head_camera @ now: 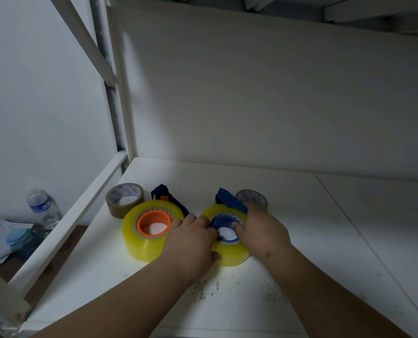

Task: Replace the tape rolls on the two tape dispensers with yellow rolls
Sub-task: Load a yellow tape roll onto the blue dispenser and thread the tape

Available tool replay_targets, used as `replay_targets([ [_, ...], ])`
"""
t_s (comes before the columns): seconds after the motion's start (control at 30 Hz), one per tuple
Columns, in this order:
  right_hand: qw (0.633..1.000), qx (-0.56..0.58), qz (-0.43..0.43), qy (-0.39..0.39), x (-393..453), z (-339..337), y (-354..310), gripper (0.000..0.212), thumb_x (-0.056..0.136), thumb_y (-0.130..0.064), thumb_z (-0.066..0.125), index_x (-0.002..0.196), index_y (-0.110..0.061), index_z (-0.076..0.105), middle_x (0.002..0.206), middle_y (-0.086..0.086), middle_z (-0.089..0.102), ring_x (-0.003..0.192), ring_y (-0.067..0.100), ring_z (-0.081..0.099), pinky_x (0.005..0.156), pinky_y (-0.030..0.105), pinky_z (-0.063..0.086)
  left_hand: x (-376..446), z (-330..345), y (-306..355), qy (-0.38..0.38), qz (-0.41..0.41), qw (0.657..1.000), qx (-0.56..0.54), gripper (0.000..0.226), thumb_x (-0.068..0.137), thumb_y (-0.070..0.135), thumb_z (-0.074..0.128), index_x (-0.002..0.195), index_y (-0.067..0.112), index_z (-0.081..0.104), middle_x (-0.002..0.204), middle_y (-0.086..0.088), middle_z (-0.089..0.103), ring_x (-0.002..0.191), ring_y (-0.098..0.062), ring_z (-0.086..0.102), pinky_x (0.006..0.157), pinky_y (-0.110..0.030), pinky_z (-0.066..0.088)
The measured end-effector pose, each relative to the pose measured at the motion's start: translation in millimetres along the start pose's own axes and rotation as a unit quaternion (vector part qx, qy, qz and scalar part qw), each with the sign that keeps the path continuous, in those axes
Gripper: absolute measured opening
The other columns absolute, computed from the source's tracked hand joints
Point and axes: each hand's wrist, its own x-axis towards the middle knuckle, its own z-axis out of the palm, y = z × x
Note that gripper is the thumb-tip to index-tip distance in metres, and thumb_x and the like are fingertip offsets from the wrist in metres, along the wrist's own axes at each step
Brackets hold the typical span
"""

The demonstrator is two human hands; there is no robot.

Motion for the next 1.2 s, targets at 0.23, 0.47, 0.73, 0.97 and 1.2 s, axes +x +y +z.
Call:
replay_targets([
  [0.23, 0.992, -0.088, -0.089, 0.026, -16, -2, -2, 0.043, 0.089, -0.045, 0.048, 0.122, -0.018, 0.052, 0.131, 0.008, 0.045, 0.119, 0.029, 0.04, 0.091, 0.038, 0.038, 0, 2, 2, 0.013, -0.02, 0.999, -0.031, 0.056, 0.087, 0.059, 0.054, 0.137, 0.035, 0.051, 0.139, 0.009, 0.051, 0.123, -0.021, 0.04, 0.095, -0.038, 0.032],
  [0.47, 0.99, -0.067, -0.126, -0.018, -36, 4, -10, 0.043, 0.09, -0.055, 0.033, 0.115, -0.031, 0.058, 0.132, -0.004, 0.05, 0.126, 0.019, 0.034, 0.101, 0.039, 0.021, -17, 8, -7, 0.012, -0.025, 0.996, -0.082, 0.069, 0.086, 0.052, 0.056, 0.15, 0.037, 0.031, 0.157, 0.007, 0.032, 0.14, -0.023, 0.026, 0.108, -0.042, 0.026],
  [0.73, 0.994, -0.053, -0.094, -0.036, -58, 4, -28, 0.041, 0.093, -0.049, 0.037, 0.127, -0.031, 0.051, 0.139, -0.005, 0.043, 0.131, 0.02, 0.028, 0.104, 0.04, 0.02, -43, 1, -32, 0.022, -0.045, 0.993, -0.107, 0.065, 0.089, 0.053, 0.052, 0.149, 0.038, 0.032, 0.159, 0.008, 0.03, 0.145, -0.022, 0.023, 0.113, -0.045, 0.023],
  [0.97, 0.995, -0.054, -0.073, -0.046, -77, -1, -42, 0.044, 0.092, -0.05, 0.039, 0.131, -0.03, 0.047, 0.145, -0.003, 0.038, 0.136, 0.022, 0.023, 0.108, 0.041, 0.016, -59, -2, -52, 0.02, -0.075, 0.986, -0.149, 0.062, 0.088, 0.053, 0.056, 0.145, 0.04, 0.039, 0.157, 0.007, 0.033, 0.144, -0.025, 0.024, 0.111, -0.048, 0.025],
  [1.2, 0.994, -0.05, -0.085, -0.043, -85, -8, -47, 0.048, 0.091, -0.049, 0.043, 0.135, -0.031, 0.043, 0.147, -0.004, 0.034, 0.137, 0.021, 0.02, 0.109, 0.042, 0.015, -67, -8, -62, 0.016, -0.119, 0.981, -0.151, 0.066, 0.087, 0.052, 0.058, 0.148, 0.039, 0.036, 0.158, 0.006, 0.033, 0.146, -0.027, 0.022, 0.11, -0.049, 0.028],
])
